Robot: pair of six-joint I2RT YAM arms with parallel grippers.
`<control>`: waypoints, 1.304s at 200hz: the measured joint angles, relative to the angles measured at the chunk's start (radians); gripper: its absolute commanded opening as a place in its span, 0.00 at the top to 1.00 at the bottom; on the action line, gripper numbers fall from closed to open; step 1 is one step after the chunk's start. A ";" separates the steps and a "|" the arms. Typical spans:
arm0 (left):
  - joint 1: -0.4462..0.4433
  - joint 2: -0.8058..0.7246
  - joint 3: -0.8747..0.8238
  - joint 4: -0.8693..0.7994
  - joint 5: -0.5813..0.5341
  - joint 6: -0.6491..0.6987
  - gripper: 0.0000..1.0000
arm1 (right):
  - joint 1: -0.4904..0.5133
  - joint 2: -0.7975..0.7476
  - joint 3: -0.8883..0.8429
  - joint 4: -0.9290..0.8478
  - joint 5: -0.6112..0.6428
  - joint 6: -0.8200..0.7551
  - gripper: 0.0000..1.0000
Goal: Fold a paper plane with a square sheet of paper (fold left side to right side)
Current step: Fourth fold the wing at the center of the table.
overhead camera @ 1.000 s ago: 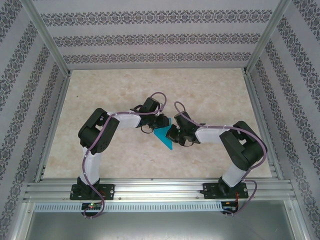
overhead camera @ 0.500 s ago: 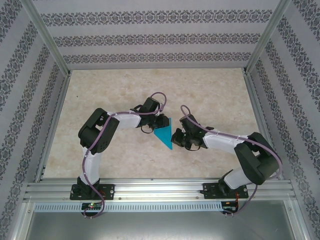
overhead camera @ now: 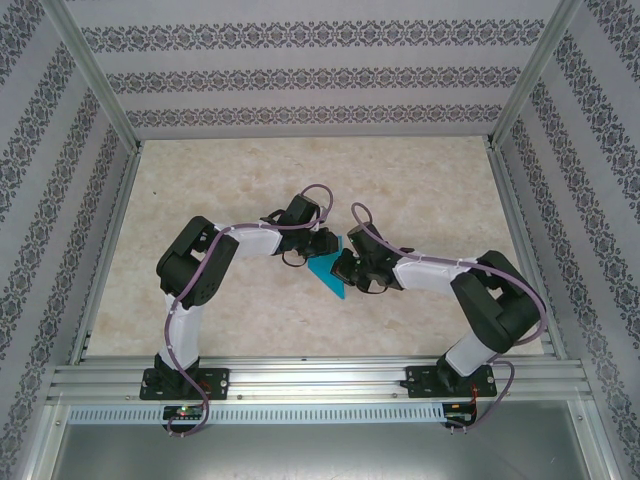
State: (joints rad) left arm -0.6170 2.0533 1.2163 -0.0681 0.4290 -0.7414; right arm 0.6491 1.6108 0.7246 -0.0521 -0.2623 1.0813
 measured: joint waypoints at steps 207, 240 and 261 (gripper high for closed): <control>0.000 0.000 0.000 0.000 0.000 0.000 0.76 | 0.051 0.002 -0.066 0.036 0.089 0.085 0.93; 0.000 0.000 0.000 0.000 0.000 0.000 0.76 | 0.065 -0.001 -0.066 0.031 0.111 0.084 0.94; 0.000 0.000 0.000 0.000 0.001 0.000 0.76 | 0.076 -0.005 -0.069 0.028 0.121 0.084 0.94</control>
State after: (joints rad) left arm -0.6174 2.0533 1.2163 -0.0677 0.4297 -0.7418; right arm 0.7246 1.6054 0.6559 -0.0242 -0.1417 1.1656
